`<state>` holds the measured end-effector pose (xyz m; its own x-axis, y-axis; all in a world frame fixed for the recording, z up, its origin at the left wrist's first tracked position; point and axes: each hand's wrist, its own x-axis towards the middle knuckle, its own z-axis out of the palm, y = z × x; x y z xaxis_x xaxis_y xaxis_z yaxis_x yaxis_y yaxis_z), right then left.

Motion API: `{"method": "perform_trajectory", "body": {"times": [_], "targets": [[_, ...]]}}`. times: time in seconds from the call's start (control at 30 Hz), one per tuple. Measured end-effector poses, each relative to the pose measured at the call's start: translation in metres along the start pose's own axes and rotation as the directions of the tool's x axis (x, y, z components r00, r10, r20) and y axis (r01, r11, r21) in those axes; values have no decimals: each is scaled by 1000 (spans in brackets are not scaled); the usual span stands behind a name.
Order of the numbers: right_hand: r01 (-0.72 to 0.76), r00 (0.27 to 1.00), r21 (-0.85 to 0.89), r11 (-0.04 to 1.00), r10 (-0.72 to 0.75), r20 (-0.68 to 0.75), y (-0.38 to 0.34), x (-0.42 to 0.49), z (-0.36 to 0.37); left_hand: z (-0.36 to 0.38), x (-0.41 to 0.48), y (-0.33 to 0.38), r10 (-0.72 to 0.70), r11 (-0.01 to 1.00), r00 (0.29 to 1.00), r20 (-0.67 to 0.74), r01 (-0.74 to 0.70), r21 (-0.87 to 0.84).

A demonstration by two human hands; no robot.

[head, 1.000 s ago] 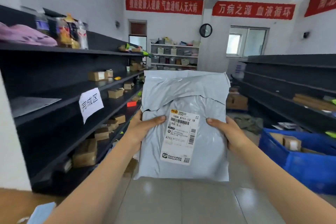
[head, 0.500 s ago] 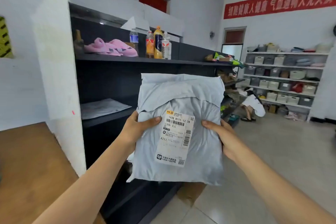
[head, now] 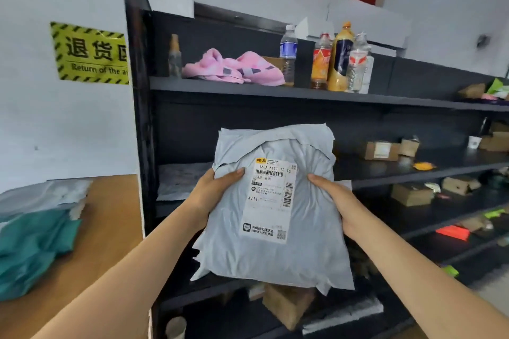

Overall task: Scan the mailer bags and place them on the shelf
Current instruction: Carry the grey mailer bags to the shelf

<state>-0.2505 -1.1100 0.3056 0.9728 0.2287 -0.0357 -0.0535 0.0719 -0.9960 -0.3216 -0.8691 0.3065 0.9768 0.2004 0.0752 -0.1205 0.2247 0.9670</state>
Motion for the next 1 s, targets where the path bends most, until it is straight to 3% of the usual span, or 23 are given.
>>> {"method": "perform_trajectory", "body": {"times": [0.23,0.47,0.5,0.6,0.67,0.77,0.9,1.0], "targets": [[-122,943,-12,993,119,311,-19,137,53,-34,72,42,-64,980,955,-291,115,164],[-120,899,47,992,88,429,-35,258,136,-92,172,82,106,896,866,-489,131,425],[-122,906,28,992,100,412,-32,274,148,-103,190,79,126,835,852,-509,185,518],[-121,957,-279,953,187,222,0,316,176,-123,226,56,150,483,839,-523,399,779],[-123,963,-407,905,208,170,22,332,184,-131,241,31,65,369,873,-484,430,824],[-158,953,-389,908,244,181,30,343,180,-139,254,11,33,303,885,-465,434,848],[-123,973,-384,915,188,137,21,345,167,-138,266,11,100,307,883,-458,410,859],[-40,980,-420,907,118,162,7,333,164,-131,258,14,149,327,920,-364,301,896]]}}
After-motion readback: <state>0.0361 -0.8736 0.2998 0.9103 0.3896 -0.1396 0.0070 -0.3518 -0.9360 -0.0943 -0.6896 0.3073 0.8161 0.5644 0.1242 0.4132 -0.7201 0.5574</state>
